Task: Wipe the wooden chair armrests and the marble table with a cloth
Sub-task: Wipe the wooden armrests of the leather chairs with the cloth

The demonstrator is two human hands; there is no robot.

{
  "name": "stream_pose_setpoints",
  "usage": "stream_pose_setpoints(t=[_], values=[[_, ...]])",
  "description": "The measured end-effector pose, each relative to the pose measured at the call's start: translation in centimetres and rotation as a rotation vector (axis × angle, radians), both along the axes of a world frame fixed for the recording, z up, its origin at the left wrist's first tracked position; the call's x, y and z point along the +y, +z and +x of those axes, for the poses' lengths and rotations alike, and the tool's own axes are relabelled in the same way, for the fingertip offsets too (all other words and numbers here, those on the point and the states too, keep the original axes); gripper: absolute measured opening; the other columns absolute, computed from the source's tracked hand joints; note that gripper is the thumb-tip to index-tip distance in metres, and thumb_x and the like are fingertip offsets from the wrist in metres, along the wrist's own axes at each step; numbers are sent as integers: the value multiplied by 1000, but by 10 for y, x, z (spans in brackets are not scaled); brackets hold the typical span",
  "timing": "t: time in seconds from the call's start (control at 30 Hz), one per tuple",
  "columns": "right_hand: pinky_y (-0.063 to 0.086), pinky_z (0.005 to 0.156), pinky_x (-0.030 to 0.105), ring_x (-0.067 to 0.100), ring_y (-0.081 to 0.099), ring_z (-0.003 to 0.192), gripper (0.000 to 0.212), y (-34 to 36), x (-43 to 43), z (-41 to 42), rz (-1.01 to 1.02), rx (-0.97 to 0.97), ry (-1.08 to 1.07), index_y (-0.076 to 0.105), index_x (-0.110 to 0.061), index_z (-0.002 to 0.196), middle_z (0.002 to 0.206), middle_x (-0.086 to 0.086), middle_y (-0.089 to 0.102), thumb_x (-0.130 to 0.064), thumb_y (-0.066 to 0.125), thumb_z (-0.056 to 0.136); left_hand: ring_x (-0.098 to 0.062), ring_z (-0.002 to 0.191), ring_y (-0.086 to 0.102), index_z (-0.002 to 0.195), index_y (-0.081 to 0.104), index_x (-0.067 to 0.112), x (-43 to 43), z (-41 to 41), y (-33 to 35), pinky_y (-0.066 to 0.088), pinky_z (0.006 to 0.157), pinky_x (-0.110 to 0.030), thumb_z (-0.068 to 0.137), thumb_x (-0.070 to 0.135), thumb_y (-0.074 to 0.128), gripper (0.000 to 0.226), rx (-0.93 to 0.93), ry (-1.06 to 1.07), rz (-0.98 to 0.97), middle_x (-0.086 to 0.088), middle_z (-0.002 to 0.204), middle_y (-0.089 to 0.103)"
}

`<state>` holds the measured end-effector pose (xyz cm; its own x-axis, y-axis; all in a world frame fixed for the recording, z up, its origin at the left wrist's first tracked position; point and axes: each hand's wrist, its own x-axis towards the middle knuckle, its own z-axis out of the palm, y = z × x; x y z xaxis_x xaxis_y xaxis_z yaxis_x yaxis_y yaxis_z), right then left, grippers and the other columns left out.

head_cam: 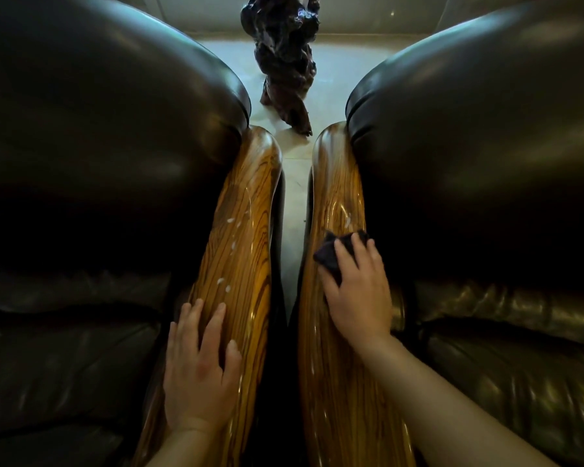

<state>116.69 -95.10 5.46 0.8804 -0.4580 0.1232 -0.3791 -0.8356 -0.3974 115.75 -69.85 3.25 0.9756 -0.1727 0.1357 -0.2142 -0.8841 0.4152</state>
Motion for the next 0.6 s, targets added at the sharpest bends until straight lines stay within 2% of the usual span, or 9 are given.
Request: stream_pose_setpoints(t=[0.1, 0.3, 0.5, 0.6], values=[[16, 123, 46, 28, 16, 152, 59, 9, 3, 29, 8, 36, -46, 39, -24, 149, 161, 8, 31, -52, 42, 98, -17, 150, 12, 145, 37, 29, 1, 2, 0, 15, 120, -47, 91, 44, 32, 55, 10, -24, 17, -3, 157, 27], [13, 122, 42, 15, 9, 154, 52, -8, 14, -43, -43, -31, 251, 41, -33, 144, 162, -3, 27, -51, 38, 96, -21, 150, 16, 144, 38, 28, 0, 2, 2, 17, 119, -49, 91, 44, 33, 55, 9, -24, -2, -4, 156, 29], [21, 121, 44, 25, 21, 151, 54, 5, 0, 16, 54, -22, -57, 47, -25, 144, 159, 6, 36, -49, 44, 97, -18, 150, 12, 145, 36, 30, 2, 2, 0, 16, 119, -49, 92, 44, 34, 55, 16, -28, 7, -3, 157, 27], [19, 123, 45, 25, 21, 150, 52, 9, 1, 17, 17, -14, 25, 47, -25, 144, 158, 5, 37, -46, 47, 96, -17, 150, 10, 145, 36, 30, 3, 1, -1, 16, 119, -48, 92, 44, 34, 55, 23, -31, 16, -3, 157, 26]])
